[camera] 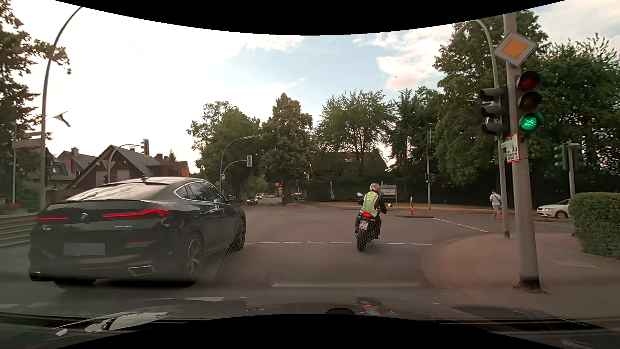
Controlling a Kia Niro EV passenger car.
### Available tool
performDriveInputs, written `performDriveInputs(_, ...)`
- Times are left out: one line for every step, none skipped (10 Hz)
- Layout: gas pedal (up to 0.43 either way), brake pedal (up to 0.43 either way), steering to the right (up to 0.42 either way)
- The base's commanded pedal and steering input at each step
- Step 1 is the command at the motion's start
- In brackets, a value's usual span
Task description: Follow the waypoints while adhering to traffic rules and regulations
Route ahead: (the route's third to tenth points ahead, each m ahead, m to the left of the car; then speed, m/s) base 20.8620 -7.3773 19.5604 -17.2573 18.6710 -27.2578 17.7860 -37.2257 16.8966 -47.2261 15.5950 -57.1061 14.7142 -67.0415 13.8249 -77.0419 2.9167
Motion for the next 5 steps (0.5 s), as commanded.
performDriveInputs(0.087,0.000,0.024)
performDriveInputs(0.087,0.000,0.025)
performDriveInputs(0.087,0.000,0.031)
performDriveInputs(0.098,0.000,0.035)
performDriveInputs(0.098,0.000,0.041)
